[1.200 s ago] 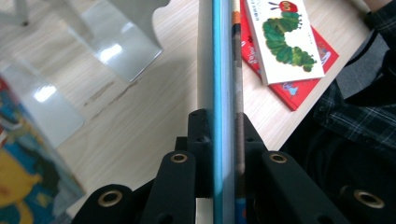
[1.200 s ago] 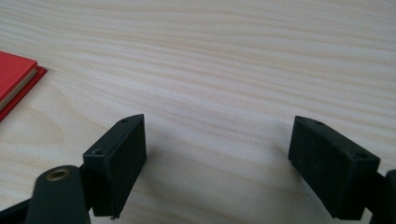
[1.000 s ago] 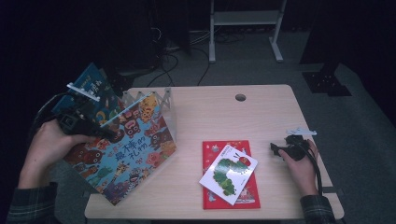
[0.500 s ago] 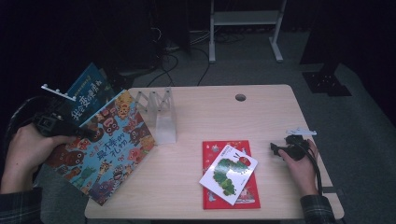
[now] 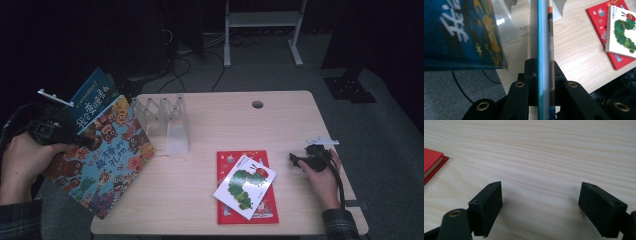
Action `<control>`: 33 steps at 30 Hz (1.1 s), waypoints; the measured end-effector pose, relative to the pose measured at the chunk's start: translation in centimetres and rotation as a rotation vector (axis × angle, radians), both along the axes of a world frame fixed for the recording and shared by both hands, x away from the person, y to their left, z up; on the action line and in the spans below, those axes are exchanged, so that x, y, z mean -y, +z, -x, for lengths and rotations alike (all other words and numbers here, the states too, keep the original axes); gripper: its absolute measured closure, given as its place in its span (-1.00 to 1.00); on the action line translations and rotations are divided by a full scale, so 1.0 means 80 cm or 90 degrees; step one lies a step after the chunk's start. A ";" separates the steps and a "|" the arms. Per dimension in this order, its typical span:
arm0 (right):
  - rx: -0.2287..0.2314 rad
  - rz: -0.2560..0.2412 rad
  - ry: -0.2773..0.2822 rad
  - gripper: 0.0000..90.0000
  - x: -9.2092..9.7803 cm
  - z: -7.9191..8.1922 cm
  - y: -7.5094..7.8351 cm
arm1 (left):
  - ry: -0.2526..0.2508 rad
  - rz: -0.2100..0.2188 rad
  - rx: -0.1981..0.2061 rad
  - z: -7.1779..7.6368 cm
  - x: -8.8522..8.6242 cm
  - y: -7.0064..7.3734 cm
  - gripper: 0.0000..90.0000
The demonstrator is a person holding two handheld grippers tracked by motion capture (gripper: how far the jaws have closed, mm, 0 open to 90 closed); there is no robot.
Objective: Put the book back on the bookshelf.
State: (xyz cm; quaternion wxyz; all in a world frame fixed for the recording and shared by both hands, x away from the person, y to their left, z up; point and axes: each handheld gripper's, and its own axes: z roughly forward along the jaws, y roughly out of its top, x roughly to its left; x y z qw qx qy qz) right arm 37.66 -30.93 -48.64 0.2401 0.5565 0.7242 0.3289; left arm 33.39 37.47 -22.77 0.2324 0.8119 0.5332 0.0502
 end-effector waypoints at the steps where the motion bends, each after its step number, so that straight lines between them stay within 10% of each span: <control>1: 0.000 0.000 0.000 -0.60 0.000 0.000 0.000 | 0.005 -0.002 0.001 0.000 -0.001 0.000 0.80; 33: 0.000 -0.001 -0.001 -0.60 0.000 -0.001 0.000 | 0.113 -0.028 0.012 -0.045 0.016 -0.002 0.80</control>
